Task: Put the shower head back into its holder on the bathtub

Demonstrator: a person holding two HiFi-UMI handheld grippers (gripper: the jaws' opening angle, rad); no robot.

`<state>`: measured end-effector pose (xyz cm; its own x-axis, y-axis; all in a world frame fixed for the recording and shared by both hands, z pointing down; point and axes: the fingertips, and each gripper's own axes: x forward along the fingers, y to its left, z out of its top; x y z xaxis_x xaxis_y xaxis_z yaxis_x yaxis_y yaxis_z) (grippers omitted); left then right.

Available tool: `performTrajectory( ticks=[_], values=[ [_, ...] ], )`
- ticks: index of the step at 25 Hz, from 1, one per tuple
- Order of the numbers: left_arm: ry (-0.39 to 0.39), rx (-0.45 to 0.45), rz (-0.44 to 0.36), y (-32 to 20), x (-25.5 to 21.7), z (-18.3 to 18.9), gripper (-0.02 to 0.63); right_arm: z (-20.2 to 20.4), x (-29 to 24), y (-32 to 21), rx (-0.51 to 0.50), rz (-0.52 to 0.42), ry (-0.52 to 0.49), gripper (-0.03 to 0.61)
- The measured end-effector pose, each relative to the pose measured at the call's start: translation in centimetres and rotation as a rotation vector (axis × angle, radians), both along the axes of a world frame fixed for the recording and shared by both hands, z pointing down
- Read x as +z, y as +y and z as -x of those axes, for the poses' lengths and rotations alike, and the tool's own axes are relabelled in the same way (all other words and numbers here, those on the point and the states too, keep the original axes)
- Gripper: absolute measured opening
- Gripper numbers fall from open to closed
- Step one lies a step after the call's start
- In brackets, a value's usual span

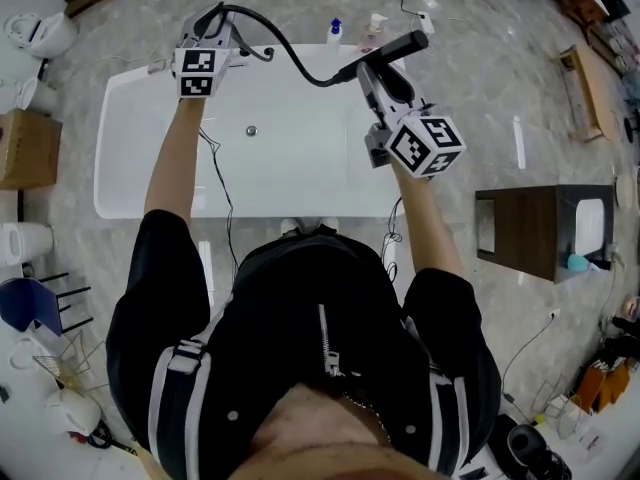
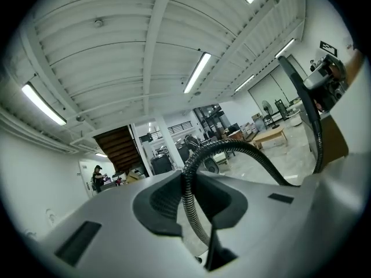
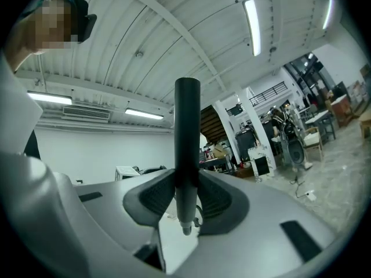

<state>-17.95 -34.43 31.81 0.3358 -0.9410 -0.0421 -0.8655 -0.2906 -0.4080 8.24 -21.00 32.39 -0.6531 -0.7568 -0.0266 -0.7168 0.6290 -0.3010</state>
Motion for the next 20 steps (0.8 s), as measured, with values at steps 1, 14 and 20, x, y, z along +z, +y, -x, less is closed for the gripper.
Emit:
performTrajectory(
  ticks=[1,14,20],
  values=[
    [-0.004,-0.002,0.004,-0.5,0.2,0.0,0.077,-0.1,0.0,-0.3,0.002,0.002,0.000,0.127],
    [-0.054,0.003,0.006,-4.2,1.4,-0.8,0.077,-0.1,1.9,-3.0,0.026,0.034,0.007,0.127],
    [-0.047,0.002,0.039,-5.2,3.6,-0.5,0.077,-0.3,3.1,-3.5,0.043,0.057,0.019,0.127]
  ],
)
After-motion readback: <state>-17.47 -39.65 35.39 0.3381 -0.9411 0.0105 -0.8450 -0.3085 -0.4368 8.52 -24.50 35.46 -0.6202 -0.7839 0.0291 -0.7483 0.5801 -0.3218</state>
